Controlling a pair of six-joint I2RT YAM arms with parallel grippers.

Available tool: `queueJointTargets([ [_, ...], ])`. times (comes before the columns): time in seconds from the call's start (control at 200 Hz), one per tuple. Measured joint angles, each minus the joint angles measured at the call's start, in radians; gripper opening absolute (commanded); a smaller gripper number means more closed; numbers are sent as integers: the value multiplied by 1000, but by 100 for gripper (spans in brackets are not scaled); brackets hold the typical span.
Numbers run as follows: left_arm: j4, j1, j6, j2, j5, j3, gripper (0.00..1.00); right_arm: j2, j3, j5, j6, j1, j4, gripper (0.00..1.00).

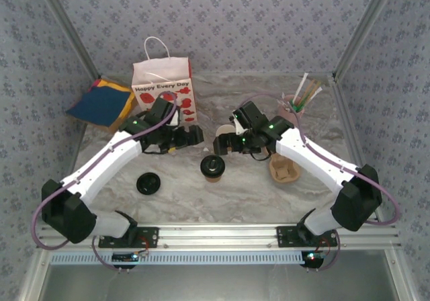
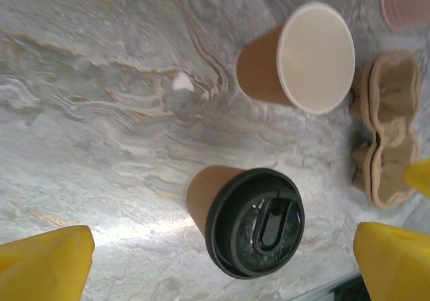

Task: Pack the takeout coffee

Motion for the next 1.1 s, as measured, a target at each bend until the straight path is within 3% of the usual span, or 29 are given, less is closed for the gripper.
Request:
queueJointTargets([
  [0.21,-17,87,27,-47,-38,0,100,0,43,92,28,11,-35,100],
  [0.609,-15,174,64,-83,-65,0,100,45,186,284,43,82,-129,100],
  [0.799,-10,230,68,-106,-75,2,96,74,210,321,44,105,-150,100],
  [1.099,4,233,24,-93,-83,53,91,69,187,344,50,101,-146,100],
])
